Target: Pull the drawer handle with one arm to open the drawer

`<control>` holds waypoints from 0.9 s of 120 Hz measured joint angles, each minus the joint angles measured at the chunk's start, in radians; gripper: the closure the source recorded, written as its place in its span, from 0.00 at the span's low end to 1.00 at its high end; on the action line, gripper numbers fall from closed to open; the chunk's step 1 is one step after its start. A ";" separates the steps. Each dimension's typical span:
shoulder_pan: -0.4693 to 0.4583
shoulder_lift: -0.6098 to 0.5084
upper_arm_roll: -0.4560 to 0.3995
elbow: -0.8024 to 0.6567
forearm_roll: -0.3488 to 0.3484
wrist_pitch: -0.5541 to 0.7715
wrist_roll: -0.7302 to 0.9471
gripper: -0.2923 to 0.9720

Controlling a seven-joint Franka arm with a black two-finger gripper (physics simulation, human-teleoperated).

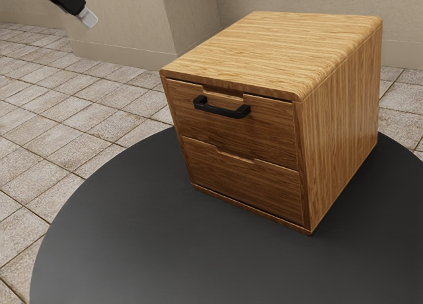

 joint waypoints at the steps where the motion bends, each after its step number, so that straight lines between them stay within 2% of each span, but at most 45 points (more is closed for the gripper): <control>1: -0.002 0.000 0.000 0.000 0.000 0.000 0.001 0.23; 14: -0.023 -0.001 -0.002 -0.003 0.000 -0.001 0.008 0.23; 34: 0.004 0.006 -0.065 -0.039 0.001 -0.050 0.018 0.23; 42: 0.032 0.000 -0.109 -0.062 0.009 -0.099 0.017 0.23; 48: 0.062 -0.032 -0.157 -0.102 0.045 -0.129 0.006 0.23; 53: 0.092 -0.119 -0.222 -0.209 0.102 -0.138 -0.011 0.23; 60: 0.007 -0.298 -0.289 -0.416 0.162 -0.131 -0.035 0.23; 64: -0.019 -0.375 -0.311 -0.514 0.177 -0.126 -0.048 0.23; 70: -0.035 -0.431 -0.341 -0.614 0.186 -0.118 -0.065 0.23; 88: -0.064 -0.666 -0.223 -1.082 0.160 0.018 -0.087 0.23; 98: -0.160 -0.706 -0.192 -1.158 0.165 0.065 -0.094 0.23; 108: -0.184 -0.717 -0.185 -1.178 0.161 0.110 -0.060 0.23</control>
